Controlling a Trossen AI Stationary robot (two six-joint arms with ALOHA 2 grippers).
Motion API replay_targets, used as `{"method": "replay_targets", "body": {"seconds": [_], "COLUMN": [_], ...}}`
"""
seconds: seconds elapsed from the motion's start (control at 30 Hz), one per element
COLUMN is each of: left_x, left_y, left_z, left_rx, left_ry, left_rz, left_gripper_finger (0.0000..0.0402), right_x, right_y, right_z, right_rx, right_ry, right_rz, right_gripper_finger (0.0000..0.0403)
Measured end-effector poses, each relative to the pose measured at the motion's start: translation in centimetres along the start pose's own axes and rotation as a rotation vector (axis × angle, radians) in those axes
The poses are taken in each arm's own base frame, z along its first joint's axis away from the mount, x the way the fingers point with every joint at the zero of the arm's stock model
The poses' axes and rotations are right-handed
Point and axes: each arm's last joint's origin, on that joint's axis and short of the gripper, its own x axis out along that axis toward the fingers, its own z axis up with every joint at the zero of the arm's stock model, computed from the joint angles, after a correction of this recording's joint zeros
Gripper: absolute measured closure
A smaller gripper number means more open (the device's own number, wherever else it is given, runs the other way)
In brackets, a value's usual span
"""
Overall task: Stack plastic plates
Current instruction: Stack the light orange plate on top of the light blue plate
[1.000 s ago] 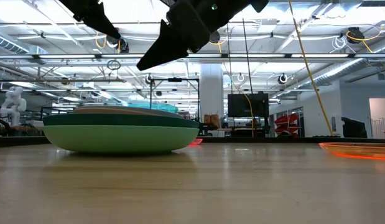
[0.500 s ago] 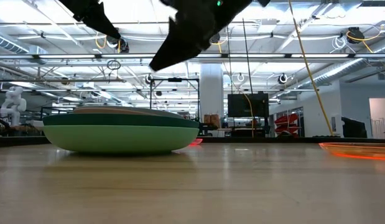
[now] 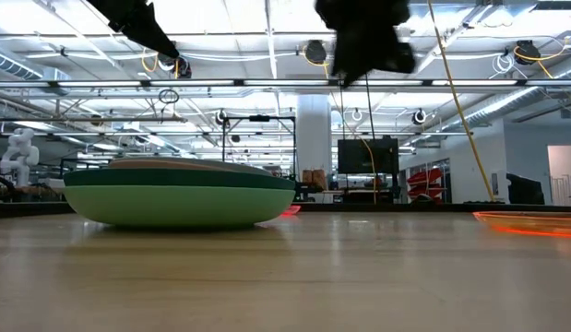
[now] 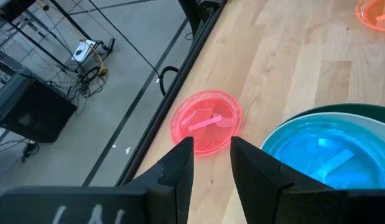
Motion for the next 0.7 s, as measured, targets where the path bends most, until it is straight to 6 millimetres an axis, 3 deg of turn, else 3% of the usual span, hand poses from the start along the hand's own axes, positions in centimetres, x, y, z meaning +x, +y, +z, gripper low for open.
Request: {"method": "replay_targets", "body": {"seconds": [0.27,0.7], "left_x": [0.0,0.0], "left_y": [0.0,0.0], "left_z": [0.0,0.0], "left_rx": [-0.005,-0.009], "left_ry": [-0.001,0.0], "left_rz": [0.0,0.0], "left_gripper_finger": [0.0289,0.0289], "right_x": [1.8,8.9], "right_y": [-1.1,-2.2], "right_z": [-4.1,-7.3], "right_rx": [0.257,0.175], "right_ry": [0.363,0.605], "right_rz": [-0.29,-0.605], "right_gripper_finger": [0.03,0.03]}}
